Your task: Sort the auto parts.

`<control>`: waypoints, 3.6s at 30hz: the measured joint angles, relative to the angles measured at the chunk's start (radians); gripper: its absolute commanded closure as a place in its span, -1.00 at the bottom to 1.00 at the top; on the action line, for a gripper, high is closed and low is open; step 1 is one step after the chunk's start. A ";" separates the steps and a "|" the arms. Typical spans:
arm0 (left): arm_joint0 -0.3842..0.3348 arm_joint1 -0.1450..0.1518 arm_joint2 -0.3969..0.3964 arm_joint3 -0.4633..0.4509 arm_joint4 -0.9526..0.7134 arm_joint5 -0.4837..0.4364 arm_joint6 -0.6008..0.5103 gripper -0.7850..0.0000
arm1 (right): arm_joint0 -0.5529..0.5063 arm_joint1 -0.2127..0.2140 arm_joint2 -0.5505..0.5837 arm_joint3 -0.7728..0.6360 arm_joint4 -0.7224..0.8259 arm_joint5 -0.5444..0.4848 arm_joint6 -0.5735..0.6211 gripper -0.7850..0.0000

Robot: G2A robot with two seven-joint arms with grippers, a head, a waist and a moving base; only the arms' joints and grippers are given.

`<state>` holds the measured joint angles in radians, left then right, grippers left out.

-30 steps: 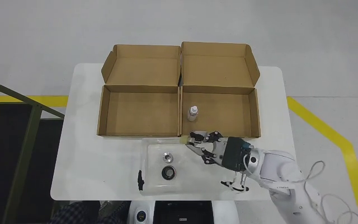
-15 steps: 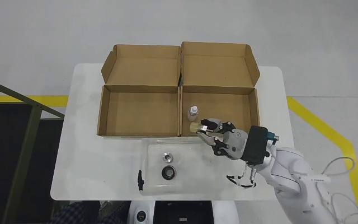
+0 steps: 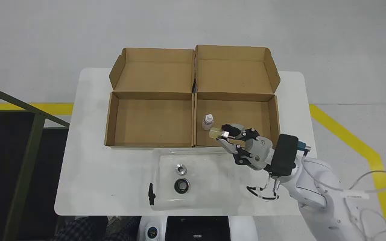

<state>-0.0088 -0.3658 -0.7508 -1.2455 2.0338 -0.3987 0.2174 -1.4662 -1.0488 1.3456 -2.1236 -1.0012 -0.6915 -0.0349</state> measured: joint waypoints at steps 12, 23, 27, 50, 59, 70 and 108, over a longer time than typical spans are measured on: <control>0.000 0.000 0.000 0.000 0.000 0.000 0.000 -1.00 | -0.003 0.002 0.010 -0.005 -0.076 0.016 0.060 1.00; 0.000 0.000 0.000 0.000 0.000 0.000 0.000 -1.00 | 0.011 0.006 0.017 0.012 -0.164 0.033 0.173 1.00; 0.000 0.000 0.000 0.000 0.000 0.000 0.000 -1.00 | 0.021 0.008 0.023 0.038 -0.166 0.028 0.199 1.00; 0.000 0.000 0.000 0.000 0.000 0.000 0.000 -1.00 | 0.206 0.001 -0.059 0.271 -0.217 0.050 0.392 1.00; 0.000 0.000 0.000 0.000 0.000 0.000 0.000 -1.00 | 0.285 -0.010 -0.132 0.358 -0.247 0.075 0.453 1.00; 0.000 0.000 0.000 0.000 0.000 0.000 0.000 -1.00 | 0.374 -0.028 -0.216 0.464 -0.282 0.099 0.507 1.00; 0.000 0.000 0.000 0.000 0.000 0.000 0.000 -1.00 | 0.405 -0.042 -0.239 0.452 -0.286 0.116 0.534 -1.00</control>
<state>-0.0088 -0.3658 -0.7508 -1.2455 2.0338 -0.3987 0.2174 -1.0612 -1.0913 1.1065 -1.6718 -1.2870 -0.5757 0.4990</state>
